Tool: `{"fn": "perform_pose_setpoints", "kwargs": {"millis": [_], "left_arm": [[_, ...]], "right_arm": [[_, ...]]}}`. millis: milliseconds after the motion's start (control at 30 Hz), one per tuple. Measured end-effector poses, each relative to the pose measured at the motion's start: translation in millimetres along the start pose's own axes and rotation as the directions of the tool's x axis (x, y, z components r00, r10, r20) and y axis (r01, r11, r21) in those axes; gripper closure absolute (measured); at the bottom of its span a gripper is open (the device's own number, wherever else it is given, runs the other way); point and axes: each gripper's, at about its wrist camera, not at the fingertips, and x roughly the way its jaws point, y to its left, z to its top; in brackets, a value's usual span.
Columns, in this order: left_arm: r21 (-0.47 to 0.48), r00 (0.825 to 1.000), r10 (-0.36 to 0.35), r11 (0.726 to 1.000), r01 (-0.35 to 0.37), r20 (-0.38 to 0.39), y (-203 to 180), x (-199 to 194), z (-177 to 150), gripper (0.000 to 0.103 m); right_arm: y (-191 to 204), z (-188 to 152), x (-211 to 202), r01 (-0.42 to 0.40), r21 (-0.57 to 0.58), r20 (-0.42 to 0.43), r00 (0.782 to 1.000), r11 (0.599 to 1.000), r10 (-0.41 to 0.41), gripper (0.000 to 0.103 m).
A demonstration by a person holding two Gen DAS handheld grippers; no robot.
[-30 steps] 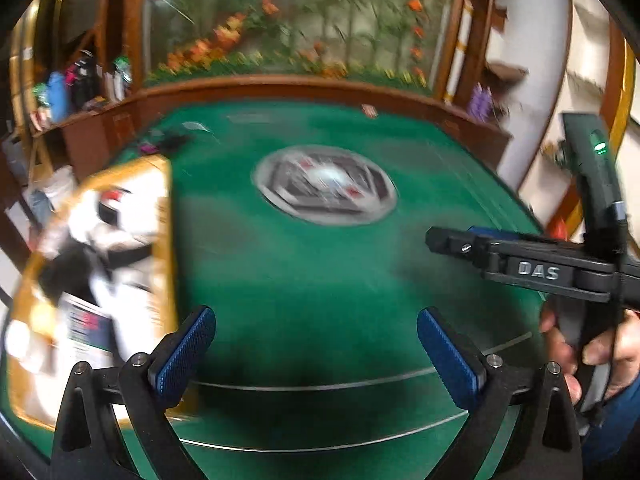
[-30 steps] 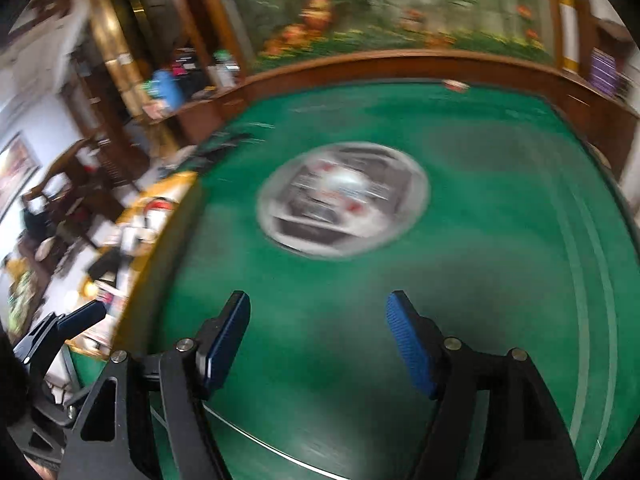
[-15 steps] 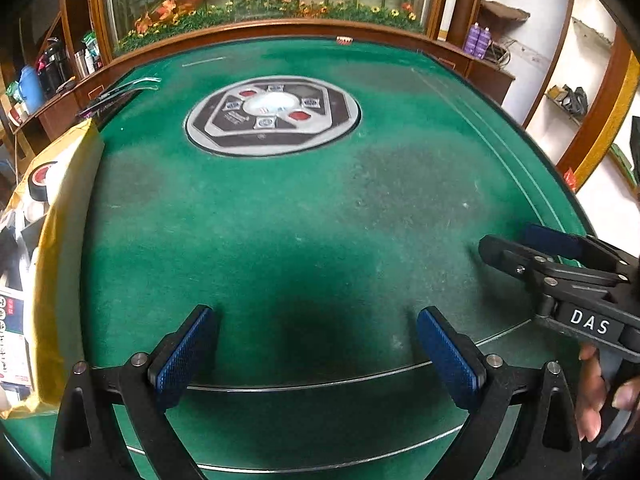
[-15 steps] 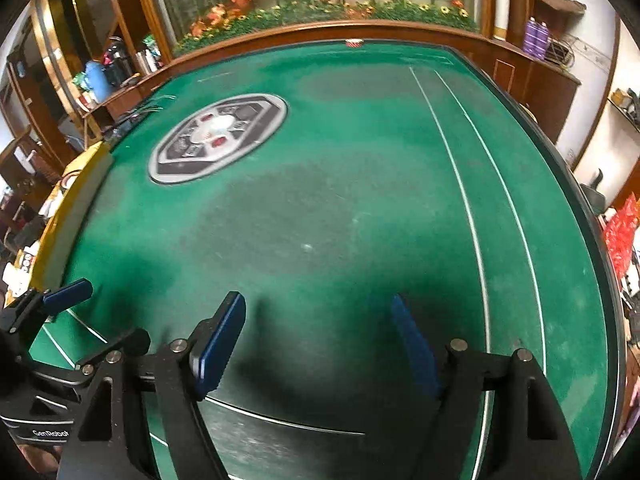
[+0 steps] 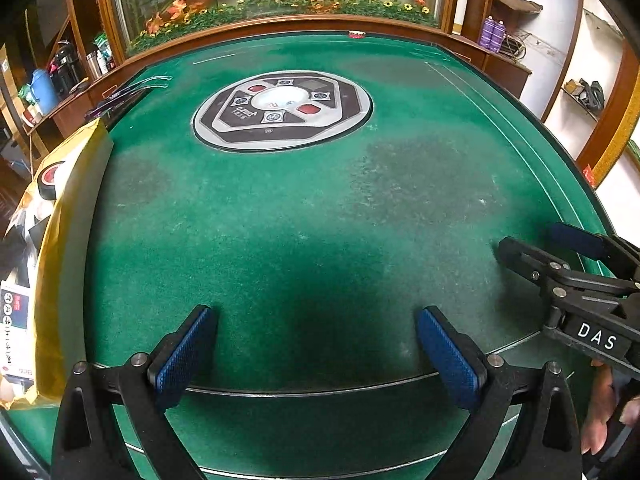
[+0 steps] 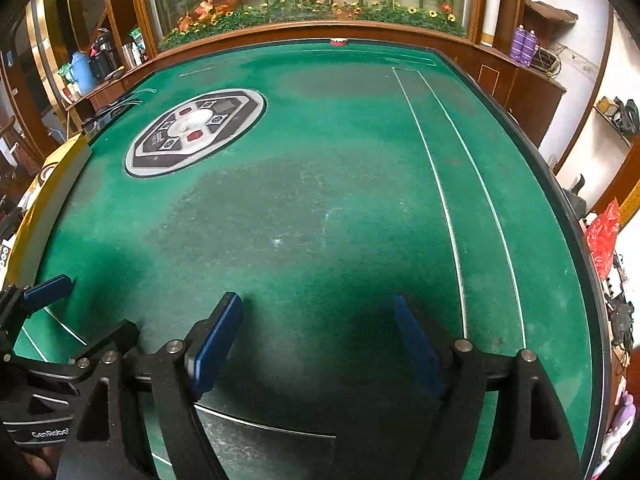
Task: Organize rigid objects
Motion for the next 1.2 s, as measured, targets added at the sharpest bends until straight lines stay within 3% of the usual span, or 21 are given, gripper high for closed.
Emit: {"fn": "perform_pose_setpoints", "kwargs": {"millis": [433, 1200], "left_arm": [[0.0, 1.0, -0.001, 1.0, 0.001, 0.0, 0, 1, 0, 0.001], [-0.001, 1.0, -0.001, 1.0, 0.001, 0.0, 0, 1, 0, 0.001]], "right_arm": [[-2, 2, 10, 0.054, 0.004, -0.021, 0.998, 0.999, -0.054, 0.0], [-4, 5, 13, 0.079, 0.033, 0.008, 0.997, 0.996, -0.079, 0.0]]}}
